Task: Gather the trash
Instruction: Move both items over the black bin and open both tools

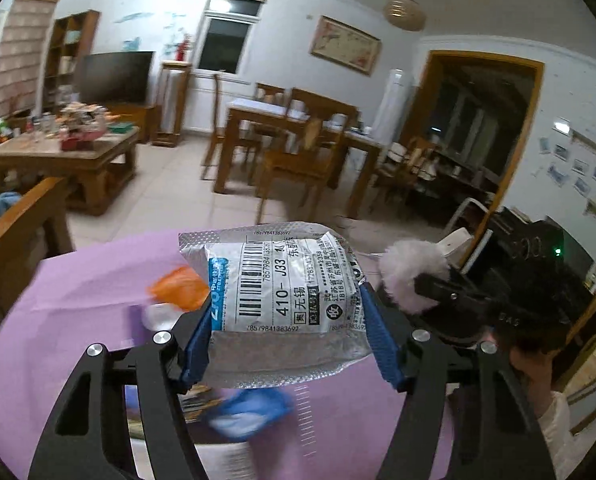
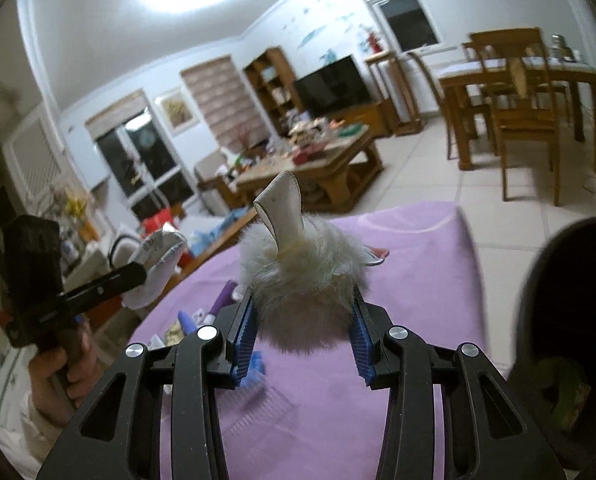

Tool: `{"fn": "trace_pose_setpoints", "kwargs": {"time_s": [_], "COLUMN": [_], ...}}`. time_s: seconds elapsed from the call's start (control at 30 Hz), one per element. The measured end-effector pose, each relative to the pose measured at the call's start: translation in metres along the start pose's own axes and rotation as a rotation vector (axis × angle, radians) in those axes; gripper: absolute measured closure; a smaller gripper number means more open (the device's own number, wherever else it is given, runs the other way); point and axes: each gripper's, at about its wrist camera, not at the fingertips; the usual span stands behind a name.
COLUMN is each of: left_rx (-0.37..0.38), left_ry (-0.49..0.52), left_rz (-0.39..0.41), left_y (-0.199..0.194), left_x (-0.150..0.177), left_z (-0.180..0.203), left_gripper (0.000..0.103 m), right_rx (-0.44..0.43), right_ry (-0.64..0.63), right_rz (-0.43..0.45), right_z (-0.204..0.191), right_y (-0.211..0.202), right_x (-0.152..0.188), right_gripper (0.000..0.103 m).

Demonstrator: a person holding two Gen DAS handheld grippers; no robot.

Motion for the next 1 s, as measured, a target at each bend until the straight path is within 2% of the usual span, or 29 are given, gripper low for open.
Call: {"fn": "trace_pose_setpoints", "kwargs": {"time_s": [0.13, 0.27, 0.47, 0.7, 1.0], "left_rx": [0.083, 0.172, 0.244, 0.287, 0.298], "left_ry": [0.037, 0.046, 0.078, 0.121, 0.149], "left_rz": [-0.024, -0.064, -0.130, -0.182, -0.230], "left_y": [0.035, 0.075, 0.136, 0.172, 0.198], "left_x": [-0.001, 0.003, 0.013, 0.019, 0.025], "left_z": [0.043, 0.077, 0.128, 0.160, 0.183], "left_gripper": [0.037, 0.037, 0.037, 0.037, 0.037], "right_rx": [0.075, 0.197, 0.309, 0.353, 0.367], "right_ry": [0.060, 0.134, 0.255, 0.315, 0.353], "right_rz": [0.083, 0.175, 0.225, 0.219, 0.226], "right_z": [0.041, 0.090, 0.162, 0.206, 0.220], "right_y": [-0.044, -0.092, -0.139, -0.152, -0.152], "right_x": [0.002, 0.009, 0.031, 0.052, 0.065], "right_gripper": [0.062, 0.062, 0.062, 0.062, 0.060]}}
Point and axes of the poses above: each gripper's, at about its wrist camera, not at the fingertips, and y roughly the way its jaws point, z to its right, x to its underside
